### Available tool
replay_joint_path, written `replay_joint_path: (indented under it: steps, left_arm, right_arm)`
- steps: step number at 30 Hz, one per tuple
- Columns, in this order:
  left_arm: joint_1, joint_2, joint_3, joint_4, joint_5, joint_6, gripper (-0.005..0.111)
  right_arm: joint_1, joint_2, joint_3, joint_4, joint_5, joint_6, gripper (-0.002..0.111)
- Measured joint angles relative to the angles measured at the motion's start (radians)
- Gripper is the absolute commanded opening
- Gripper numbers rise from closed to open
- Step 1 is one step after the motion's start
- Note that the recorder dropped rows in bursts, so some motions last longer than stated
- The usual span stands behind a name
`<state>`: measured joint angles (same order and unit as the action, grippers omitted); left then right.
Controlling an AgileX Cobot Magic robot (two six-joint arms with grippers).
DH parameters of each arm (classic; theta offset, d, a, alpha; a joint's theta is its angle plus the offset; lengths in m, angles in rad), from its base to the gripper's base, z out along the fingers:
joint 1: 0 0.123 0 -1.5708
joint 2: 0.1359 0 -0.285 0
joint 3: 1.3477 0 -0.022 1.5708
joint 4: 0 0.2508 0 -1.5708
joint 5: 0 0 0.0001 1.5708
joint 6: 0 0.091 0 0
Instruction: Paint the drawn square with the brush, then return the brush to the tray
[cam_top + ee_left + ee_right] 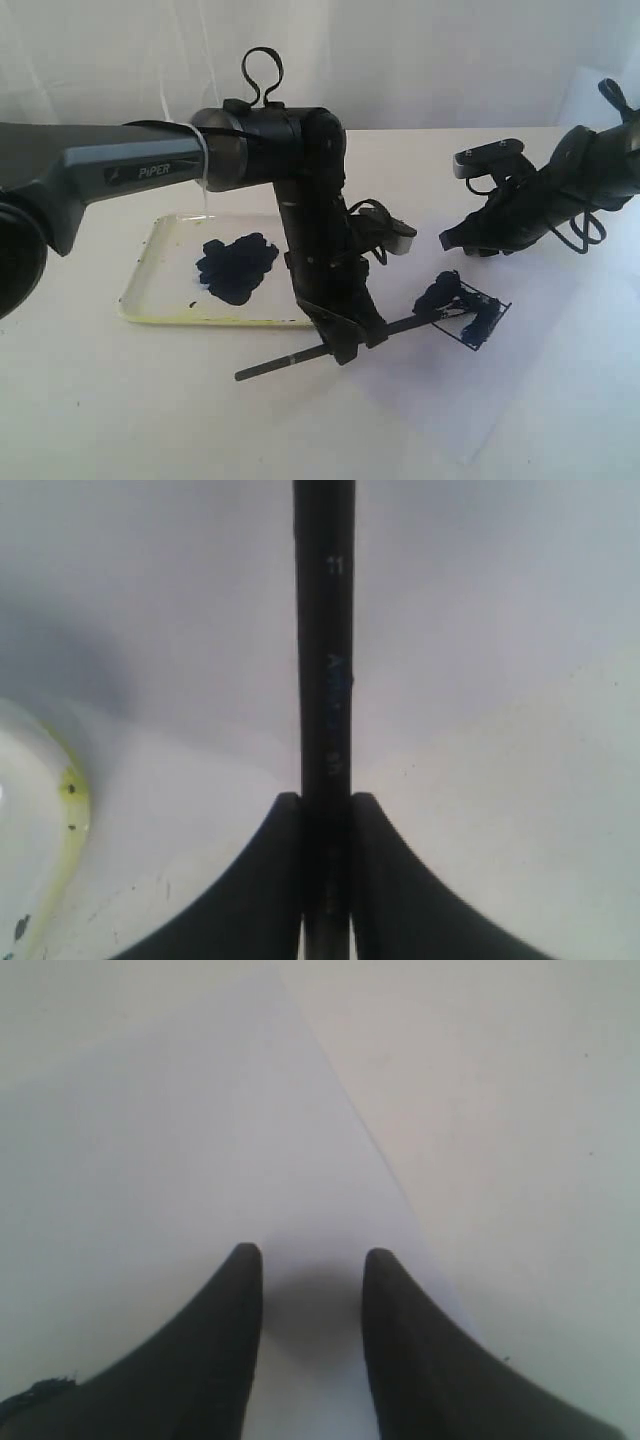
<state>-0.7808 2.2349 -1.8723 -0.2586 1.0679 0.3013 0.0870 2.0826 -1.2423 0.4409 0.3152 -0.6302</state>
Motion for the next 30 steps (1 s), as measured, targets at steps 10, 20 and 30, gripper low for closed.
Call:
replay_joint_path:
  steps: [10,20,30]
  left_arm:
    - [0.0,0.015,-0.095,0.06,0.056,-0.046,0.0]
    - [0.0,0.054,-0.16,0.121,0.058,-0.114,0.0]
    - [0.0,0.076,-0.16,0.048,0.058,-0.045,0.0]
  right_arm:
    - [0.0,0.0,0.0,0.0,0.006,0.0,0.033]
    - [0.0,0.0,0.0,-0.002,0.008,0.0,0.033]
    - [0.0,0.0,0.0,-0.002,0.008,0.0,0.033]
